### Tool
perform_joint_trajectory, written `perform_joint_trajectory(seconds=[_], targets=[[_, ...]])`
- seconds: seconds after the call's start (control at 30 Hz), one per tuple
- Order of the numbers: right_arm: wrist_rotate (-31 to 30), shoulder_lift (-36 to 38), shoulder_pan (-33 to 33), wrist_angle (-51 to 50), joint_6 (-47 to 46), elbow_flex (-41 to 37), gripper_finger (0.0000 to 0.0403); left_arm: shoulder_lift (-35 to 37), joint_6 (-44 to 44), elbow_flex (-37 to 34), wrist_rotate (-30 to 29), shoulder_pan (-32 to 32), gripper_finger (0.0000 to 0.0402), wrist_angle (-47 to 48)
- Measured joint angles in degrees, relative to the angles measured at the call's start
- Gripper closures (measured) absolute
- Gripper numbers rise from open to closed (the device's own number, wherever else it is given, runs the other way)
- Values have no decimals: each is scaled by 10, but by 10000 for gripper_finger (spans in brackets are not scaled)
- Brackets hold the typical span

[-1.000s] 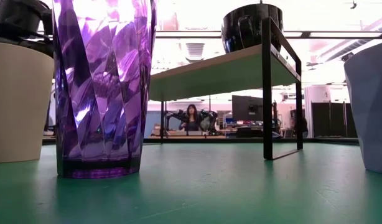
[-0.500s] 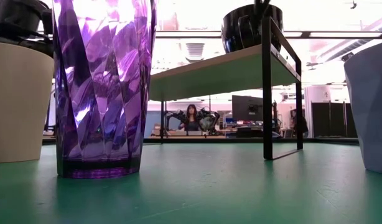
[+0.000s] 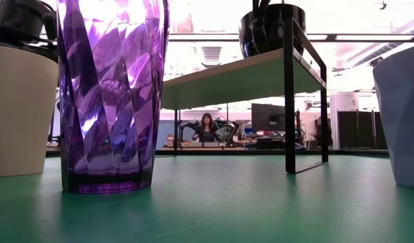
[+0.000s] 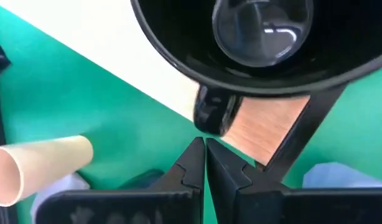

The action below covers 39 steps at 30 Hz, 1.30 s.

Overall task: Stack small to large cups/mugs on shelf
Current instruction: Put the black mug on the shelf

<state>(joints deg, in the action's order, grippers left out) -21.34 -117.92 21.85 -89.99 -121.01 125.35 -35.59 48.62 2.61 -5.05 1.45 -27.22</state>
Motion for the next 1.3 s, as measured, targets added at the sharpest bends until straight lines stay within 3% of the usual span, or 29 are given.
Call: perform_joint_trajectory(seconds=[0.47, 0.77, 1.3], targets=[[33, 9, 5, 0, 55, 5, 394, -1, 0, -2, 5, 0, 339, 0], [53, 8, 5, 0, 45, -23, 394, -3, -14, -2, 5, 0, 339, 0], [18, 8, -5, 0, 25, -33, 394, -4, -15, -2, 6, 0, 339, -1]])
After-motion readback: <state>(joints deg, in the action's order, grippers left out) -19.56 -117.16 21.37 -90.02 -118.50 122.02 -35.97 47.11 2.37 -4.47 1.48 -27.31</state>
